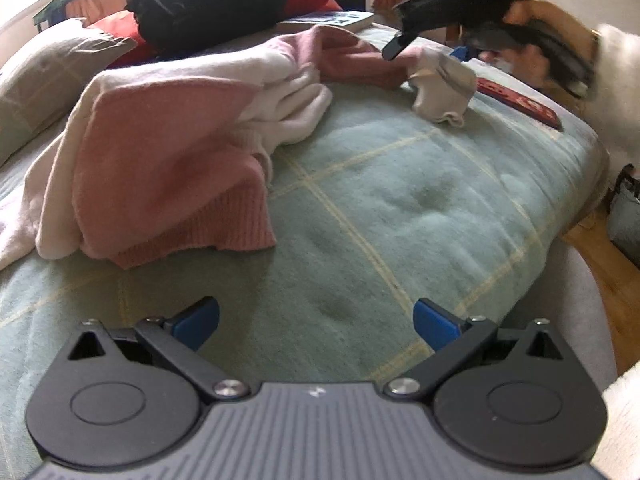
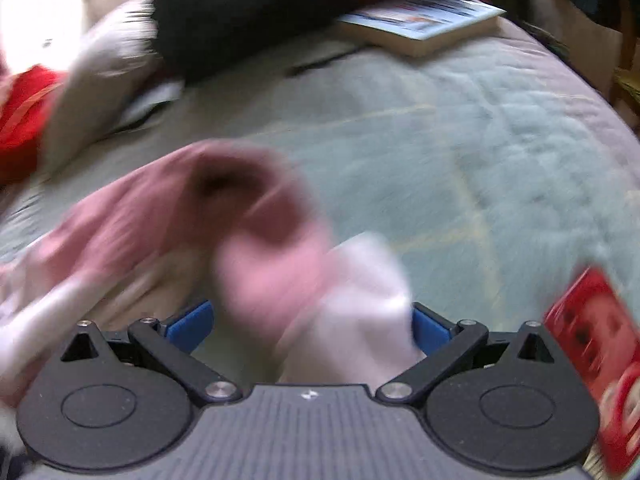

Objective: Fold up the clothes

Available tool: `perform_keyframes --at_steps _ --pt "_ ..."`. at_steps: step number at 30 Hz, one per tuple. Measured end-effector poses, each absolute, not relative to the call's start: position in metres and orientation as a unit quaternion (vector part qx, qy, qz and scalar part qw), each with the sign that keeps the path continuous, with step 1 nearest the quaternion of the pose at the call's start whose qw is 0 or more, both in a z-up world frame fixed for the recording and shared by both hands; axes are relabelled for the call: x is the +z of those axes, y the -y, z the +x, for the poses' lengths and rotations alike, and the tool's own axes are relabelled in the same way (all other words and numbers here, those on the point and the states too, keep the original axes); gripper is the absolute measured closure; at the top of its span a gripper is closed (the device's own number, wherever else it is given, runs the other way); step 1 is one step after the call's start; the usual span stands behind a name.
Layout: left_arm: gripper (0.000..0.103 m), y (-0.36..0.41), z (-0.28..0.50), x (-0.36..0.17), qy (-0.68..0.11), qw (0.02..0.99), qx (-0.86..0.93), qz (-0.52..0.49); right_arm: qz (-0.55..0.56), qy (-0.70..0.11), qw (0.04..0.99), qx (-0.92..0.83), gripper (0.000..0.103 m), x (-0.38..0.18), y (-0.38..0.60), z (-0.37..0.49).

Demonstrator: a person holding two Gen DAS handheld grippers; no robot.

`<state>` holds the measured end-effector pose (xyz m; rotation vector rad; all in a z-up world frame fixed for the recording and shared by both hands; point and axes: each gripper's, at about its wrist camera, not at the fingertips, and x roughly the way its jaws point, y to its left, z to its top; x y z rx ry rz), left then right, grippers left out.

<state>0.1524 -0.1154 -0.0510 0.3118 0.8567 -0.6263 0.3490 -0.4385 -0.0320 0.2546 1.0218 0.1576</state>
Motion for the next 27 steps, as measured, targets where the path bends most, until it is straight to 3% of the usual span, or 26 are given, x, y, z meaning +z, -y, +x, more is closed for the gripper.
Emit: perform_keyframes --at_steps 9,17,27 --pt "0.001 0.108 0.143 -0.051 -0.407 0.850 -0.299 0.152 0.143 -0.465 0.862 0.143 0.000 -0.019 0.420 0.291" --pt "0.001 0.104 0.147 -0.056 -0.416 0.852 -0.286 0.143 0.121 -0.397 0.908 0.052 0.000 0.005 0.439 0.356" --pt "0.001 0.094 0.154 -0.061 -0.425 0.854 -0.266 0.140 0.376 -0.428 0.811 0.131 0.000 -0.059 0.444 0.474"
